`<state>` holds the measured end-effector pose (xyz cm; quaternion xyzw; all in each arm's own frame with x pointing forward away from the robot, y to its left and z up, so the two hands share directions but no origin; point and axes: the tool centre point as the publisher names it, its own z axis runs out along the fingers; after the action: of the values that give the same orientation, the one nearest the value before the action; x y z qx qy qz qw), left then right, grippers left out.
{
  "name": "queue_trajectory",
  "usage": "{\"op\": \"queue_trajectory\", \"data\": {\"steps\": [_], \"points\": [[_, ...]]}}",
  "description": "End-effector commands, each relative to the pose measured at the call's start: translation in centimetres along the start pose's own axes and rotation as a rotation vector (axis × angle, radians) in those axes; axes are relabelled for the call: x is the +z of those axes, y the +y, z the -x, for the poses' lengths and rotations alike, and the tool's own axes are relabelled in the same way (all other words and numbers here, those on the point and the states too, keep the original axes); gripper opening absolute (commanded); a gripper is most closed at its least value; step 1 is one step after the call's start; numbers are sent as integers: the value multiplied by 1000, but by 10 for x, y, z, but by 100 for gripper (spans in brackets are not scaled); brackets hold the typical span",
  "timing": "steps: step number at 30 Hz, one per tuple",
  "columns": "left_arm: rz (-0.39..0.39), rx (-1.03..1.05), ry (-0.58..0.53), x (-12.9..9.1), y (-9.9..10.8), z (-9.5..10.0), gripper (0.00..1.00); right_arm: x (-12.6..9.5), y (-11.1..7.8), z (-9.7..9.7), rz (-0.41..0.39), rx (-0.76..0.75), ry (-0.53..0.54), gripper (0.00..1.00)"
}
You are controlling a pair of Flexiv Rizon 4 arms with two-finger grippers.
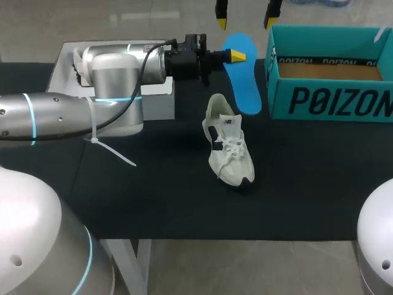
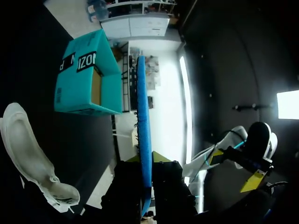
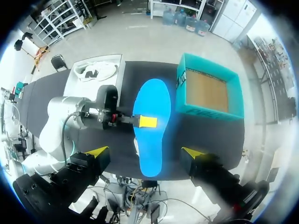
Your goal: Take the shoe out of the shoebox, open the shoe tongue, remove and reinsert the insole, then place the shoe into the shoebox
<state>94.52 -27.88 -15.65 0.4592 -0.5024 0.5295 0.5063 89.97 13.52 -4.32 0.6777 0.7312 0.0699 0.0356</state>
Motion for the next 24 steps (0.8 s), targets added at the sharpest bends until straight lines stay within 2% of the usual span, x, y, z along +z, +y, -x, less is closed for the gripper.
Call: {"op": "queue_trajectory", "data": {"steps": [1,9,24], "points": [[6,1,-2,0,0,3,0,6,-1,4,-42,-1,7,100],[10,-7,7,1,0,3,0,6,-3,7,-64,2,6,100],[13,-15,10,1,-2,3,0,5,-9,10,-57,17,8,100]]}}
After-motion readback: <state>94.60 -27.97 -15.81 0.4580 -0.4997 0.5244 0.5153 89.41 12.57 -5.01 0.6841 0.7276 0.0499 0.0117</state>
